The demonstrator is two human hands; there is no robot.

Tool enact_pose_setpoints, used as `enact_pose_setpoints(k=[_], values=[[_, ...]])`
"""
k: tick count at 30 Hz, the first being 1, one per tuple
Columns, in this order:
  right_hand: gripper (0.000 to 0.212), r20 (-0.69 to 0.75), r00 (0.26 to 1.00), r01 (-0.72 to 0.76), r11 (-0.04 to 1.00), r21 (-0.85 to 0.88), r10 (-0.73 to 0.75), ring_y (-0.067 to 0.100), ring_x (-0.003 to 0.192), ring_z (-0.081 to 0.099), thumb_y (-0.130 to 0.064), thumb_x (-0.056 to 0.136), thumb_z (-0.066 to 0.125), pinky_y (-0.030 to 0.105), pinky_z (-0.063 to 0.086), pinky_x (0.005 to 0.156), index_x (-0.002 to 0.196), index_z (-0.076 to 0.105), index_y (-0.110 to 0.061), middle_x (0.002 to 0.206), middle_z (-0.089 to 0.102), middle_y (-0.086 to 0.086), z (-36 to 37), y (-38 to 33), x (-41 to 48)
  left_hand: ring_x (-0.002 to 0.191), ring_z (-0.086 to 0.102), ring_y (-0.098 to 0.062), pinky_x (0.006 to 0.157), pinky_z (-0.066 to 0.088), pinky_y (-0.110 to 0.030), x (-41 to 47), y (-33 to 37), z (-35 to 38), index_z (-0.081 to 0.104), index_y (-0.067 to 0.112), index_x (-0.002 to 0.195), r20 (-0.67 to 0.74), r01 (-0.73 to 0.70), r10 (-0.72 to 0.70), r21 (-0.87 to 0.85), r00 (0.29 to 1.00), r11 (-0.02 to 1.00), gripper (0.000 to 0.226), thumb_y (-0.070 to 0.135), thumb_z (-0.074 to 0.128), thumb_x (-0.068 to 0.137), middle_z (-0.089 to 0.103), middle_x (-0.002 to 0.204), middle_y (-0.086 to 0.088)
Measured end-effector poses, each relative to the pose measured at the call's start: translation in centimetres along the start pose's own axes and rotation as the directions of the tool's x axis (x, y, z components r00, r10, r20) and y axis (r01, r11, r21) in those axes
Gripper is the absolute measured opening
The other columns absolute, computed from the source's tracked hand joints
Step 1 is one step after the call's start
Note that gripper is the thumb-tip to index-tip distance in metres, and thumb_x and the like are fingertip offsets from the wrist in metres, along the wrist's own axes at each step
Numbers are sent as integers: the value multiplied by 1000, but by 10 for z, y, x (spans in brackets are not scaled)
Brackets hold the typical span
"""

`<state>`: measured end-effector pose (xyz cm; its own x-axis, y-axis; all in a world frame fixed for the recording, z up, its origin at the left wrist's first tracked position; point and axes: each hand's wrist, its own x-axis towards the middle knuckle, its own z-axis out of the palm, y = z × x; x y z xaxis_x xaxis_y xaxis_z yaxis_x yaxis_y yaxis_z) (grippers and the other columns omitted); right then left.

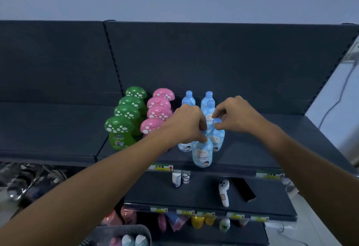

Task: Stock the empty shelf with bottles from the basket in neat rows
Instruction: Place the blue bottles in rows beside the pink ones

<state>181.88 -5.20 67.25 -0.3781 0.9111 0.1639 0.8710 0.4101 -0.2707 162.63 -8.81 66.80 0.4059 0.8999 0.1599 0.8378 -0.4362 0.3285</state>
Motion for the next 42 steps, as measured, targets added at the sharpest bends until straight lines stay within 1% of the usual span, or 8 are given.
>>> enact_pose_setpoints(k=[2,4,14,25,32,37,39,42], values=[[16,13,1000,4,1000,14,-4,5,80,61,-25,70,75,24,50,70,85,78,-30,72,64,-21,2,9,10,77,64,-3,78,59,-31,8,1,6,82,21,90,-14,18,-19,-11,1000,1000,24,30,88,69,70,77,18],[15,31,999,4,1000,31,-5,8,83,63,-25,71,75,27,53,74,84,77,-30,77,66,-18,5,17,19,79,66,-3,79,59,-32,16,2,11,82,22,91,-27,45,-45,-27,999,999,24,30,88,69,75,84,14],[18,55,998,0,995,100,-5,9,84,66,-26,72,79,34,59,79,88,75,-29,81,70,-15,22,46,56,83,66,-6,74,60,-38,51,2,32,81,22,88,17,152,-151,-45,988,987,22,32,88,70,74,83,10],[16,48,998,42,988,146,-49,7,83,62,-34,68,85,26,53,74,75,71,-33,75,66,-19,30,62,77,87,65,-11,78,59,-38,76,5,39,80,24,93,20,183,-183,-7,983,983,23,35,87,73,74,87,4],[13,52,997,50,984,170,-60,7,82,63,-33,69,85,26,53,75,78,76,-30,74,66,-20,30,63,82,89,64,-12,77,59,-36,80,5,39,80,26,94,33,197,-197,2,980,980,26,37,88,72,73,90,6],[11,52,997,46,982,185,-56,-4,72,60,-29,70,85,15,43,63,75,75,-29,69,65,-21,31,64,80,87,67,-12,79,59,-39,80,6,41,80,22,96,46,186,-185,-12,982,982,25,32,87,74,74,88,5],[11,62,997,42,981,189,-55,-5,71,59,-25,71,84,16,44,65,78,76,-27,71,66,-20,32,64,79,90,67,-14,80,58,-41,79,7,43,78,19,97,41,174,-173,-20,984,985,25,29,85,75,74,90,4],[12,92,995,26,980,197,-45,1,76,61,-22,74,84,25,52,72,82,75,-25,79,69,-16,32,64,78,94,66,-18,80,57,-42,76,9,47,75,15,103,32,161,-161,-4,986,987,28,28,82,79,74,95,1]])
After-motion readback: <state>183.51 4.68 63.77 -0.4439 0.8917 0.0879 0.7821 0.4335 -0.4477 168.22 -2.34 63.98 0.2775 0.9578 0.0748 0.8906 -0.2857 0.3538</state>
